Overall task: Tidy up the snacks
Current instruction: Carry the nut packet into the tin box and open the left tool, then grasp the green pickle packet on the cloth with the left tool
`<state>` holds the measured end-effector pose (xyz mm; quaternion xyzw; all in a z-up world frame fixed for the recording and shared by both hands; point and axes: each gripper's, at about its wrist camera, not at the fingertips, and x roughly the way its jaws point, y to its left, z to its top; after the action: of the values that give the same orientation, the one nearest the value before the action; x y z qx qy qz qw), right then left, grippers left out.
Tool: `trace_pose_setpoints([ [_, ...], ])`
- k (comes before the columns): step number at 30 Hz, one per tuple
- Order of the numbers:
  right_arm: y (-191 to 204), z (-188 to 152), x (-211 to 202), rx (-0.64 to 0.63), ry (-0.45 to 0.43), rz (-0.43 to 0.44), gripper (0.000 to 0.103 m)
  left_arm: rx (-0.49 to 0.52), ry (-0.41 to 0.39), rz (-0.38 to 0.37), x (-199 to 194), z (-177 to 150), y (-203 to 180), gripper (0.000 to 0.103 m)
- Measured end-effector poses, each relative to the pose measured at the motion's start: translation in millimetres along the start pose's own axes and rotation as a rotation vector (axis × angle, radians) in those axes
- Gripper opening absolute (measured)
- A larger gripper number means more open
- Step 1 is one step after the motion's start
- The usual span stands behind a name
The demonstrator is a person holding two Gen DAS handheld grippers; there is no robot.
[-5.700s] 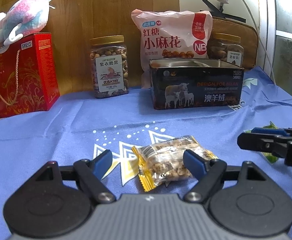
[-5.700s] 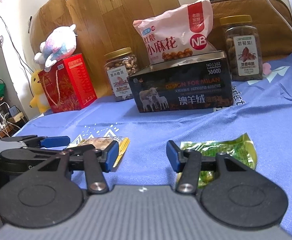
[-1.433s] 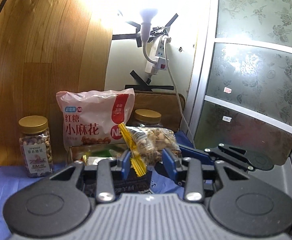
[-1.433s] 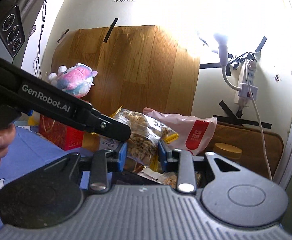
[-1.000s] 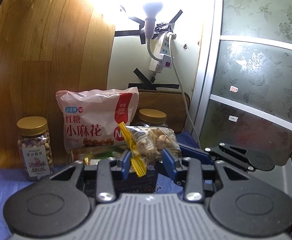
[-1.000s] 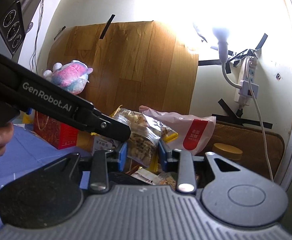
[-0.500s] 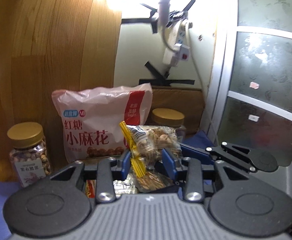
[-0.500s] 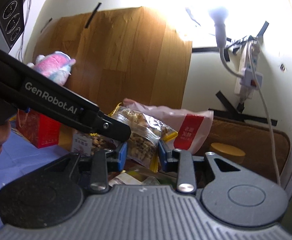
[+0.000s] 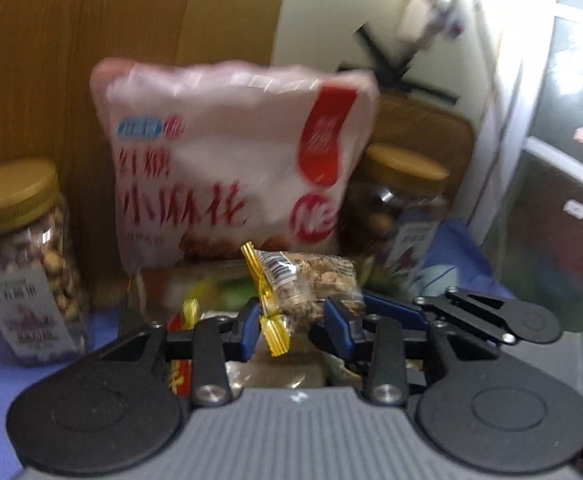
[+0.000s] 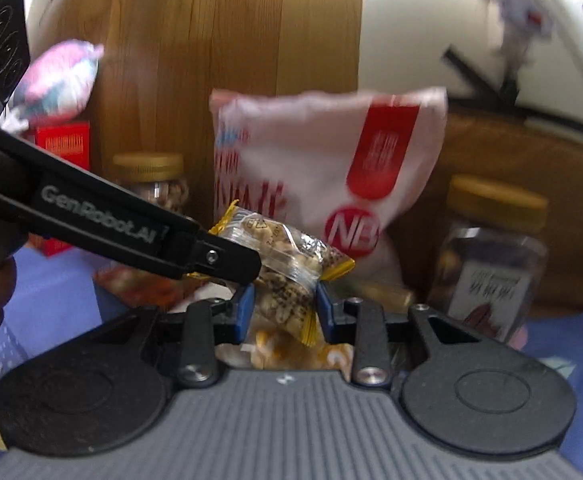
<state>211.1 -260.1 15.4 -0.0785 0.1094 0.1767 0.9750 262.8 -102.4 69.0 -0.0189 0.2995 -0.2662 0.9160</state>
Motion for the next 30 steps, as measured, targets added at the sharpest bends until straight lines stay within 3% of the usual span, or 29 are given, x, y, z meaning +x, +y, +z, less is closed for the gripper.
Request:
trace_pose_setpoints([
  [1,0,-4,3,0.004,0.012,0.009,0.039,-0.009,0.007,0.014,5,-2,3,0.043],
  [3,0,-7,4,0.022,0.007,0.02,0.05,-0.023,0.012,0.028,10,-2,6,0.048],
  [5,2,-5,-1,0.005,-0.013,0.015,0.06,-0.039,0.011,0.029,5,0,7,0.049],
  [8,1,2,-17,0.005,-0.056,-0.002,0.061,-0.039,-0.058,0.028,-24,5,5,0.052],
  [12,-12,13,-59,0.124,-0.092,0.028,0.061,-0.028,-0.116,0.013,-75,-2,0,0.053],
  [15,-31,0,-105,0.242,-0.076,0.063,0.061,-0.023,-0.042,-0.036,-99,-28,-6,0.054],
  [17,-41,-22,-126,0.338,-0.004,0.096,0.06,-0.055,0.045,-0.107,-97,-48,-11,0.058],
  [20,-45,-61,-139,0.461,0.133,0.089,0.048,-0.12,0.172,-0.169,-80,-84,-16,0.068],
  [23,-37,-91,-146,0.515,0.201,0.056,0.047,-0.198,0.3,-0.233,-58,-114,-23,0.068],
  [25,-25,-100,-151,0.512,0.207,0.049,0.047,-0.159,0.258,-0.215,-60,-123,-35,0.077],
  [26,-17,-102,-151,0.494,0.209,0.046,0.043,-0.134,0.254,-0.201,-58,-125,-41,0.077],
  [27,-8,-102,-151,0.472,0.211,0.045,0.039,-0.127,0.246,-0.196,-58,-127,-46,0.069],
  [28,-1,-102,-151,0.458,0.208,0.053,0.039,-0.121,0.248,-0.214,-57,-129,-49,0.055],
  [29,4,-101,-150,0.457,0.21,0.067,0.035,-0.1,0.24,-0.202,-58,-132,-55,0.052],
  [30,10,-100,-149,0.464,0.213,0.067,0.035,-0.079,0.234,-0.178,-60,-134,-57,0.035],
])
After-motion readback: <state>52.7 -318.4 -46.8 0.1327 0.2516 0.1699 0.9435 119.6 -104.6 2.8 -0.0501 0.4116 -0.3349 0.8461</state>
